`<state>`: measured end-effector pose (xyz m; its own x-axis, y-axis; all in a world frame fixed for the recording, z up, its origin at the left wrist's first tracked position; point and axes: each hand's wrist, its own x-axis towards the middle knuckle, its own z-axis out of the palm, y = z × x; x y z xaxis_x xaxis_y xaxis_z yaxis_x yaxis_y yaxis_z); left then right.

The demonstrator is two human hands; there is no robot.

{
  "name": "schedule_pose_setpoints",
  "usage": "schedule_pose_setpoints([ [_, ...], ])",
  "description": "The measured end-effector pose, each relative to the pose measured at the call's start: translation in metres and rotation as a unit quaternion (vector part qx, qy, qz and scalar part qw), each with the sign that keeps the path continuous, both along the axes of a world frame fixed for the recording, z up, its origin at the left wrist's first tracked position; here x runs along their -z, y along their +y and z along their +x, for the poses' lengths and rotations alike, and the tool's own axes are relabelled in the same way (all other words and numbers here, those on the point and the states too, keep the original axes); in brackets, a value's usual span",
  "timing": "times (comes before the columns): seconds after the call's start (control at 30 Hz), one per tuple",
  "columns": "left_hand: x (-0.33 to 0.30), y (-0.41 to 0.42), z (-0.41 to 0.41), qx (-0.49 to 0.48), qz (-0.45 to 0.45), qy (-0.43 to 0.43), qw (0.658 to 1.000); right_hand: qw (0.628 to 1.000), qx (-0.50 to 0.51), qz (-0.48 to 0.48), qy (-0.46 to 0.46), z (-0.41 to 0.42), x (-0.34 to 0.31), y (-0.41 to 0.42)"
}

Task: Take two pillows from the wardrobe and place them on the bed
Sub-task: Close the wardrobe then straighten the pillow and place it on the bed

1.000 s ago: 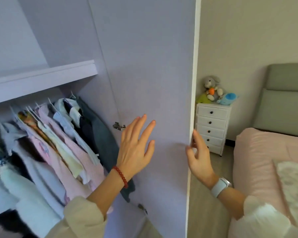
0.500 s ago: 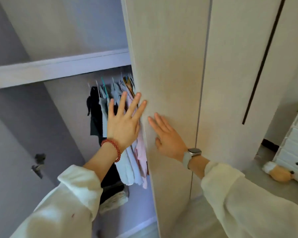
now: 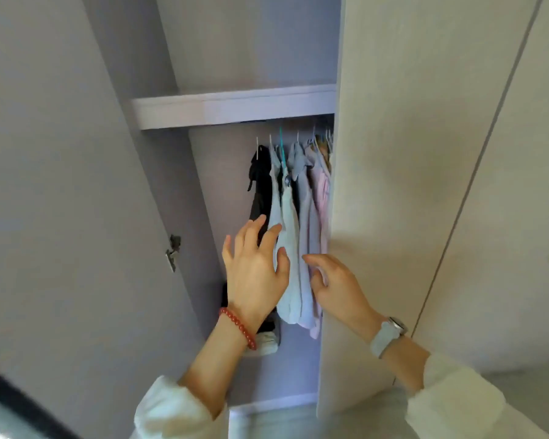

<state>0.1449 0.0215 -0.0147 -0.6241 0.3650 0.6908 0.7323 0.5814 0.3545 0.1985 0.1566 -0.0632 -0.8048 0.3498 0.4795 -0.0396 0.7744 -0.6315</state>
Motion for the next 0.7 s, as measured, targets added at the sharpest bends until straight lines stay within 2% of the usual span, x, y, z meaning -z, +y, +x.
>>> schedule_pose_setpoints([
  [0.1,0.034,-0.069,0.031,-0.028,0.031,-0.039,0.998,0.996,-0.078,-0.042,0.003,0.008,0.029,-0.059],
  [0.23,0.076,-0.154,0.070,-0.064,0.019,-0.065,0.996,0.979,-0.190,-0.058,-0.033,0.007,0.063,-0.129],
  [0.33,0.103,-0.211,0.094,-0.072,-0.004,-0.065,0.995,0.964,-0.247,-0.067,-0.067,0.010,0.078,-0.174],
  [0.43,0.119,-0.256,0.105,-0.126,0.025,-0.055,0.990,0.951,-0.300,-0.049,-0.057,0.016,0.085,-0.207],
  [0.57,0.122,-0.286,0.088,-0.193,0.057,-0.092,0.975,0.937,-0.346,-0.035,-0.045,0.022,0.085,-0.233],
  [0.7,0.120,-0.282,0.069,-0.120,0.038,-0.126,0.984,0.936,-0.350,-0.033,-0.022,0.027,0.079,-0.238],
])
